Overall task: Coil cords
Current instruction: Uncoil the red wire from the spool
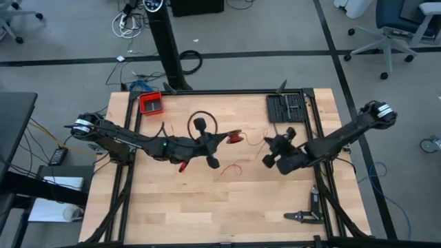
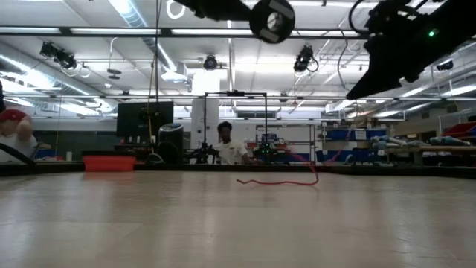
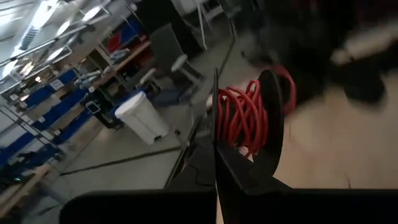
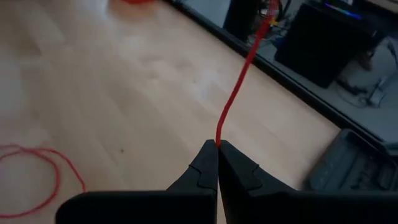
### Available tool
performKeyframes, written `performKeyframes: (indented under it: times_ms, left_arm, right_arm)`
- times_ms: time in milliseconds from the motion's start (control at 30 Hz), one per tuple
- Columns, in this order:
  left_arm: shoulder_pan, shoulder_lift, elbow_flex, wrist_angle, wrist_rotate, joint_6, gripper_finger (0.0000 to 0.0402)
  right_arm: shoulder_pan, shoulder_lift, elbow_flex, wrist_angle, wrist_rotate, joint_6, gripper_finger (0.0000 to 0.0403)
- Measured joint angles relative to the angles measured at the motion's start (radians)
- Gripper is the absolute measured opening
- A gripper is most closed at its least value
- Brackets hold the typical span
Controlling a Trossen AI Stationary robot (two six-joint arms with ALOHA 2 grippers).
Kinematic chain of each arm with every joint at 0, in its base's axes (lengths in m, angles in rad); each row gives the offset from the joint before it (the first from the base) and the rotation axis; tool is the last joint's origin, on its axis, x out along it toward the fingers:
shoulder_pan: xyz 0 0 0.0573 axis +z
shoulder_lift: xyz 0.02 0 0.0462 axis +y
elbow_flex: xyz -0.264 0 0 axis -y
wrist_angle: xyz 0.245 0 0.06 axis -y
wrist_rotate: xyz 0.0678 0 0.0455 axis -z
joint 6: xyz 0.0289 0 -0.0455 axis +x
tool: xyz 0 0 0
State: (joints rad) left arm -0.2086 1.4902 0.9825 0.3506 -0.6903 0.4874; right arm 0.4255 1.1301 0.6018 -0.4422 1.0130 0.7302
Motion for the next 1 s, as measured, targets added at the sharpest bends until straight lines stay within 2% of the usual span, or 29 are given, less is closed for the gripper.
performKeyframes:
  times_ms: [167, 267, 367, 467, 600, 733, 833, 1000]
  left_arm:
    - [0.008, 0.000, 0.000, -0.137, -0.036, 0.077, 0.0000]
    - [0.013, 0.000, 0.000, -0.178, -0.144, 0.117, 0.0000]
    - [0.013, -0.001, 0.000, -0.203, -0.258, 0.145, 0.0000]
    - [0.013, -0.001, 0.000, -0.182, -0.360, 0.166, 0.0000]
    - [0.013, -0.001, 0.000, -0.158, -0.467, 0.167, 0.0000]
    - [0.013, -0.001, 0.000, -0.082, -0.546, 0.153, 0.0000]
    - [0.013, -0.001, 0.000, 0.022, -0.541, 0.108, 0.0000]
    - [0.013, -0.001, 0.000, 0.129, -0.467, 0.021, 0.0000]
  right_arm:
    - [0.027, -0.133, 0.000, -0.044, 0.025, 0.024, 0.0000]
    - [0.061, -0.188, 0.000, -0.009, 0.038, -0.013, 0.0000]
    - [0.106, -0.221, 0.000, 0.094, 0.014, -0.132, 0.0000]
    - [0.144, -0.234, 0.000, 0.260, -0.064, -0.314, 0.0000]
    - [0.184, -0.234, 0.000, 0.498, -0.254, -0.542, 0.0000]
    - [0.201, -0.233, 0.000, 0.632, -0.449, -0.636, 0.0000]
    - [0.202, -0.223, 0.000, 0.644, -0.521, -0.634, 0.0000]
    - [0.179, -0.146, 0.000, 0.640, -0.583, -0.599, 0.0000]
